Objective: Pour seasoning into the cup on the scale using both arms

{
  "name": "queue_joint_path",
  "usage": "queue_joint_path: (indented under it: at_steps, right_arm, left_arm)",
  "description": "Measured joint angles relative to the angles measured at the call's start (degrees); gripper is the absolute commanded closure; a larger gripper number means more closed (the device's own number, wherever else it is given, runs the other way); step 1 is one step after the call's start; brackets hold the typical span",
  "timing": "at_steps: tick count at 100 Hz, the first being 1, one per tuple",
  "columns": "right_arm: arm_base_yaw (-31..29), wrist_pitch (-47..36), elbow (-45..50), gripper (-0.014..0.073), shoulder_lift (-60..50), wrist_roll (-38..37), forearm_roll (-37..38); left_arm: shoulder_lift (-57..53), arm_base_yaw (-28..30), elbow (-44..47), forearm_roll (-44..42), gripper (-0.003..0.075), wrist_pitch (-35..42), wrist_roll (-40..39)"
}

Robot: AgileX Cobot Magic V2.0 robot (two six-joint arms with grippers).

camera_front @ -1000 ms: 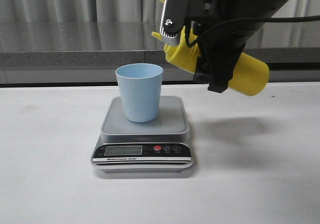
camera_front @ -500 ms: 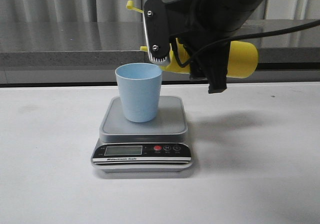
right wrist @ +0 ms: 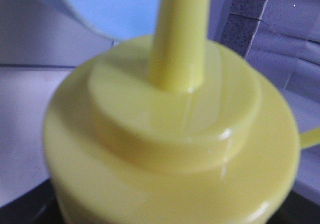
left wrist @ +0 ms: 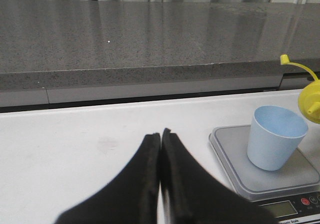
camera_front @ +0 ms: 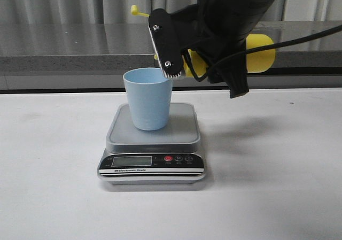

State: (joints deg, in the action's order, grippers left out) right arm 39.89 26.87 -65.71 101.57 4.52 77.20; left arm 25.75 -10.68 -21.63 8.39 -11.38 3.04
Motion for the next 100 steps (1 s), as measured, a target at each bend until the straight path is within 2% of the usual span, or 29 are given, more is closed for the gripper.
queue_joint_path:
  at_steps: [29, 49, 63, 100]
  right_arm:
    - [0.0, 1.4, 0.0, 0.0362, 0.0, -0.4, 0.7]
    - [0.0, 1.5, 0.0, 0.0363, 0.0, -7.0, 0.7]
    - [0.0, 1.5, 0.0, 0.0386, 0.0, -15.0, 0.7]
    - [-1.3, 1.4, 0.0, 0.0394, -6.3, -46.3, 0.7]
  left_arm:
    - [0.0, 0.0, 0.0, 0.0, 0.0740, 0.0, 0.0]
    - [0.0, 0.0, 0.0, 0.0, 0.0740, 0.0, 0.0]
    - [0.0, 0.0, 0.0, 0.0, 0.0740, 0.0, 0.0]
    - [0.0, 0.0, 0.0, 0.1, 0.0740, 0.0, 0.0]
